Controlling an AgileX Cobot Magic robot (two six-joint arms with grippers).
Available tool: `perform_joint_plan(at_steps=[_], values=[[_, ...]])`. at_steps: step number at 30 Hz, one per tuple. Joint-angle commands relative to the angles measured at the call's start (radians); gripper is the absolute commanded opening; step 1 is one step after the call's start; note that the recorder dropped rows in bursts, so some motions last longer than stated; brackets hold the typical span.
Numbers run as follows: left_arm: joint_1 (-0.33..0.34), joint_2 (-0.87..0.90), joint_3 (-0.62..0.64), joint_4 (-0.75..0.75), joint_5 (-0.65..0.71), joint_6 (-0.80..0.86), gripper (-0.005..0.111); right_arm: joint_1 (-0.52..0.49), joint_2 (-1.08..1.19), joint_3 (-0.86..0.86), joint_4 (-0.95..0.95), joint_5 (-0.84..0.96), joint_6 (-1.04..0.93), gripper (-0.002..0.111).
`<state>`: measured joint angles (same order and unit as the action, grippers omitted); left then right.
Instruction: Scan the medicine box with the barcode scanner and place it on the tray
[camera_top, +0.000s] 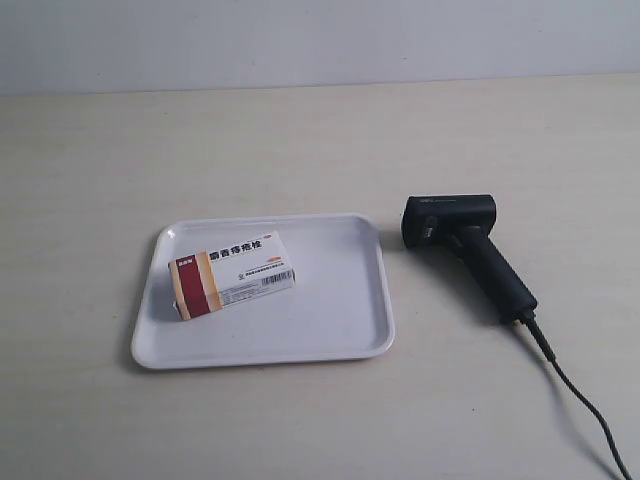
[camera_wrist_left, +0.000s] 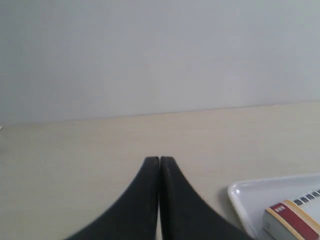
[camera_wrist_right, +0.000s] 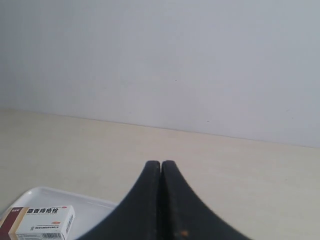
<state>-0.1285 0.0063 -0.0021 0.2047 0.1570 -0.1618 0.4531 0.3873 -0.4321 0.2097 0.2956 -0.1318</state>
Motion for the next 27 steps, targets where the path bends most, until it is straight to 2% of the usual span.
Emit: perform_joint_plan(at_steps=[1, 5, 27], values=[[0.036, -0.006, 0.002, -0.07, -0.002, 0.012, 0.003, 0.001, -0.003, 0.006, 0.001, 0.002, 0.003, 0.0], [0.036, -0.006, 0.002, -0.17, 0.03, 0.162, 0.003, 0.001, -0.003, 0.006, 0.001, 0.002, 0.003, 0.0], [0.036, -0.006, 0.002, -0.158, 0.035, 0.162, 0.003, 0.001, -0.003, 0.006, -0.001, 0.002, 0.001, 0.0]])
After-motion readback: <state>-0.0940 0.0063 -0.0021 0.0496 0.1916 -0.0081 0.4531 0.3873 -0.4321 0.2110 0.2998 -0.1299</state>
